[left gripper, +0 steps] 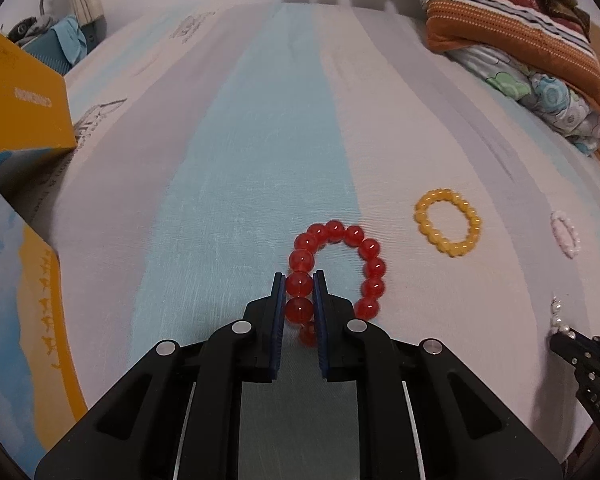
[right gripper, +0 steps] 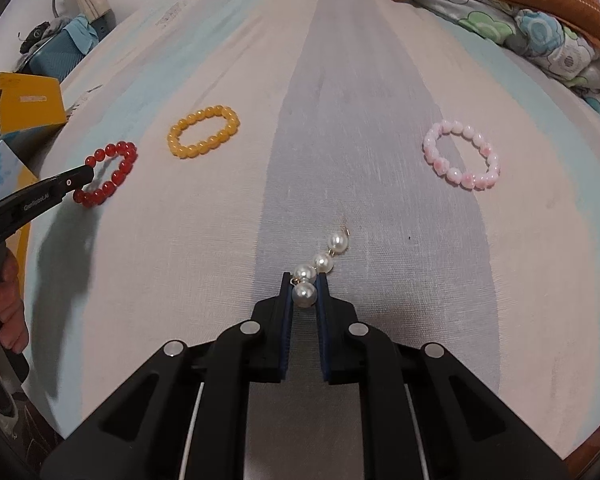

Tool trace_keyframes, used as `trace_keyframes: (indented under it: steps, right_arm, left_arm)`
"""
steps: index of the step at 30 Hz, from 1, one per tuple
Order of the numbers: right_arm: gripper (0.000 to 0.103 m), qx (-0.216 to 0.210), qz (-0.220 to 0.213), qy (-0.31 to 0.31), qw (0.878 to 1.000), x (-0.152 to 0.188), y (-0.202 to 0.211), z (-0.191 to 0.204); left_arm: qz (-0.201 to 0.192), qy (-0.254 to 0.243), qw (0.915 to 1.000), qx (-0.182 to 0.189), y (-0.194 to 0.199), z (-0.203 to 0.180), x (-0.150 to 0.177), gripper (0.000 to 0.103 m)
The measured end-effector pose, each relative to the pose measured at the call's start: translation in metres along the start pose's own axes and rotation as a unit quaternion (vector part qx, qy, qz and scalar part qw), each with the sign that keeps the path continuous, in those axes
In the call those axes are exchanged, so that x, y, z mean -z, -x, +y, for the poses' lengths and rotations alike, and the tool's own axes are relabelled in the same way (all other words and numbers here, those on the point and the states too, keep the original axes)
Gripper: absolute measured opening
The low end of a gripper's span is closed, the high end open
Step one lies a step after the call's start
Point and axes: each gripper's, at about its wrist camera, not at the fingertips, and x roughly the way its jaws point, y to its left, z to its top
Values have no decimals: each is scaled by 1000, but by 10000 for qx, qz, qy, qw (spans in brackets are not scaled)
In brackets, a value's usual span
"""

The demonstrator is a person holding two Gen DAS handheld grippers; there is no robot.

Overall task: Organize jewelry
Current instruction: 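Grasp the pearl strand with the right tool while the left tool grasps the red bead bracelet, then lift the pearl strand and red bead bracelet and carry them over the box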

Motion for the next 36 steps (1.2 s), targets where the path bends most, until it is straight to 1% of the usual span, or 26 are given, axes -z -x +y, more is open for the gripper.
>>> trace_keyframes:
  steps: [6,10,18,26,29,32,36]
  right_arm:
    - [10,-52,-106,-69,9999,-3,15,1]
    - [10,-90,-171,-149,9997,-3,26,0]
    - [10,-125,-294,-160,9994,-5,49,3]
    - [10,-193,-457,-104,9987,-6,77,18]
    - [10,-199,-505,-71,9985,-6,85,23]
    - [10,-177,-544,-75,9983,-6,91,28]
    - [10,-183,-583,-25,9981,-6,99,38]
  left_arm:
    - [-27,59,9999,121,16,-1,1,13]
    - [-83,55,9999,134,29,-2,0,13]
    - [-197,63,9994,261,64,-4,0,12]
    - [-228,52,9991,352,89,-7,6,13]
    - [-221,11,9992,326,99,-9,8,13]
    - [-201,55,9991,377,107,-8,9,13]
    - [-257,46,9989,377,121,-7,10,13]
